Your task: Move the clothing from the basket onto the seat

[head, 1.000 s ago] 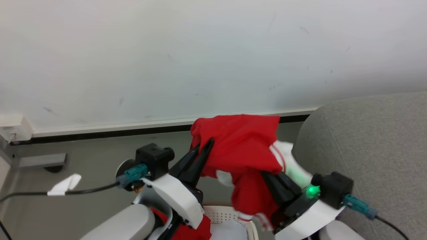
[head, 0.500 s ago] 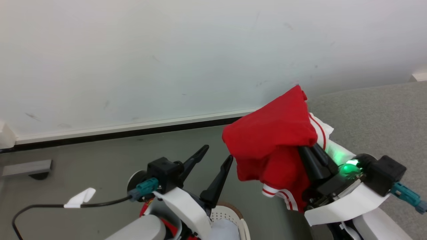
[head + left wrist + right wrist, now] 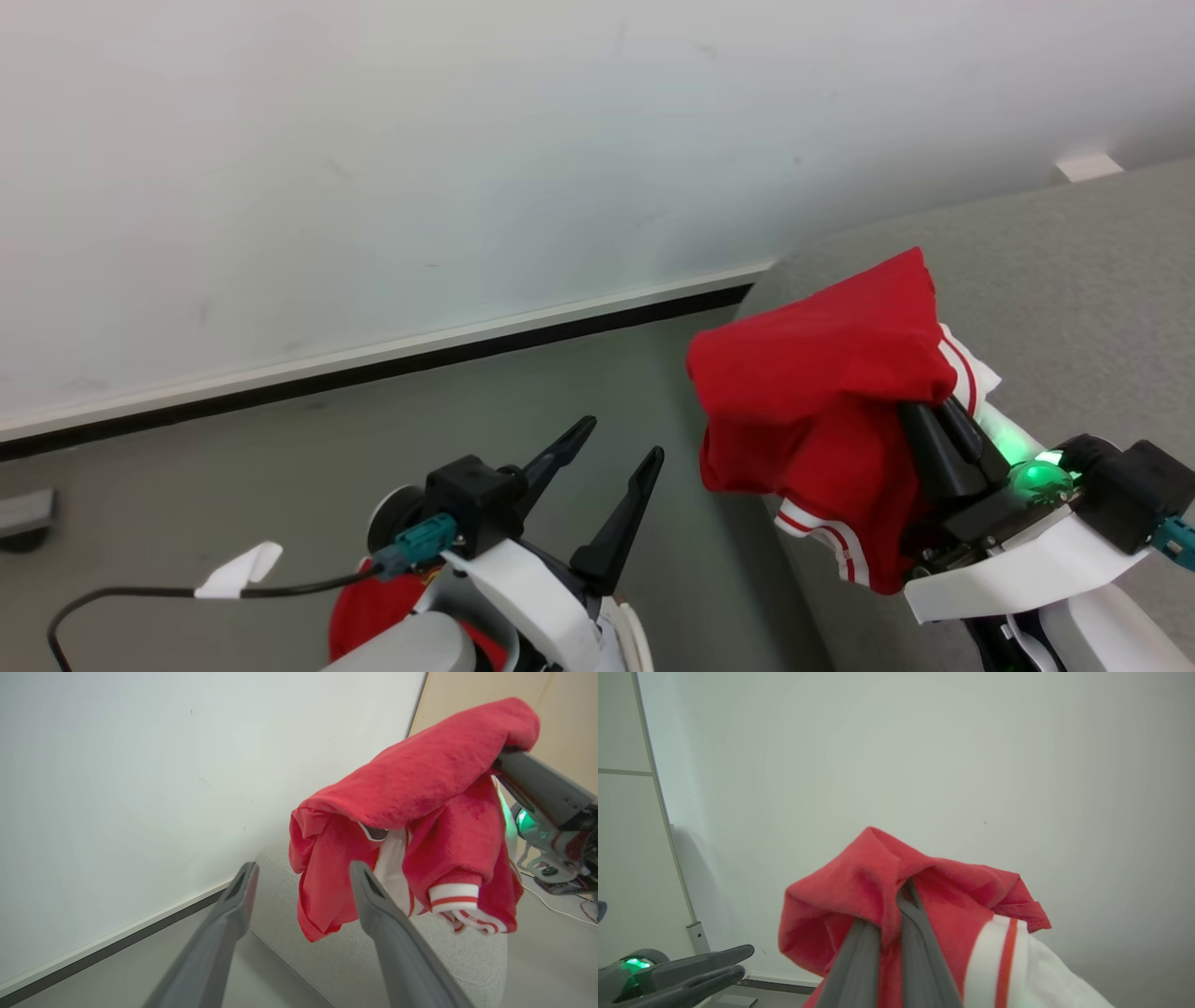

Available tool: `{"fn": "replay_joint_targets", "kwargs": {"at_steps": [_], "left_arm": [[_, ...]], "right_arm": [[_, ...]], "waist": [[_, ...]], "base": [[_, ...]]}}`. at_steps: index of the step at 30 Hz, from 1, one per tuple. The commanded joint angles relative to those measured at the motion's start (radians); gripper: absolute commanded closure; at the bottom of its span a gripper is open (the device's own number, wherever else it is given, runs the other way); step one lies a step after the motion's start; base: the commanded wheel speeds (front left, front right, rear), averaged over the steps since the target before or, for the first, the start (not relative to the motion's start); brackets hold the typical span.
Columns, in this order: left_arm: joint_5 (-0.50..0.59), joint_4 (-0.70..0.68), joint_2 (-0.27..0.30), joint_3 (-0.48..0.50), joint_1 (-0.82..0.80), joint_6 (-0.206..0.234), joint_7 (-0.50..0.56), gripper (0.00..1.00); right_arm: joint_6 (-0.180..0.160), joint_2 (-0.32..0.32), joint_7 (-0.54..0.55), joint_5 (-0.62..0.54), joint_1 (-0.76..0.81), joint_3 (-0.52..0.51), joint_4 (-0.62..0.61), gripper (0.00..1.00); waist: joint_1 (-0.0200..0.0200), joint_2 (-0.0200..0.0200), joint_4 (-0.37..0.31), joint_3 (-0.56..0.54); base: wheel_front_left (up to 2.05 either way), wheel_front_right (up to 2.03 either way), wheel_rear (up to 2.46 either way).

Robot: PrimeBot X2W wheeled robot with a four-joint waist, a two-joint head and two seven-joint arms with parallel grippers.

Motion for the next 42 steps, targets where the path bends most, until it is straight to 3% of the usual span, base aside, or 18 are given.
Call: {"fn": "replay_joint_targets", "kwargs": {"at_steps": [1,12,22,28,35,42], "left_arm": [[0.013,0.000,0.007,0.003,0.001,-0.001,-0.004,0.00],[0.026,-0.005,0.014,-0.001,-0.025,-0.004,-0.002,0.00],[0.038,-0.024,0.027,-0.006,-0.059,-0.003,0.015,0.00],[0.076,-0.069,0.046,-0.003,-0.148,-0.014,0.055,0.00],[0.142,-0.118,0.100,0.022,-0.299,-0.031,0.114,0.00],[0.197,-0.149,0.135,0.040,-0.415,-0.054,0.134,0.00]], "right_arm": [[-0.002,-0.007,0.000,-0.008,0.014,-0.013,-0.004,1.00],[-0.002,-0.014,0.000,-0.020,0.038,-0.085,-0.023,1.00],[-0.002,0.025,0.000,-0.035,0.053,-0.182,-0.041,1.00],[-0.002,0.073,0.000,-0.113,-0.034,-0.337,-0.024,1.00],[-0.002,0.123,0.000,-0.199,-0.284,-0.577,0.076,1.00],[-0.002,0.102,0.000,-0.324,-0.555,-0.815,0.260,1.00]], "waist": [[0.0000,0.0000,-0.040,0.011],[0.0000,0.0000,-0.174,0.055],[0.0000,0.0000,-0.218,0.123],[0.0000,0.0000,-0.201,0.285],[0.0000,0.0000,-0.172,0.531],[0.0000,0.0000,-0.135,0.697]], "base": [[0.00,0.00,0.00],[0.00,0.00,0.00],[0.00,0.00,0.00],[0.00,0.00,0.00],[0.00,0.00,0.00],[0.00,0.00,0.00]]}}
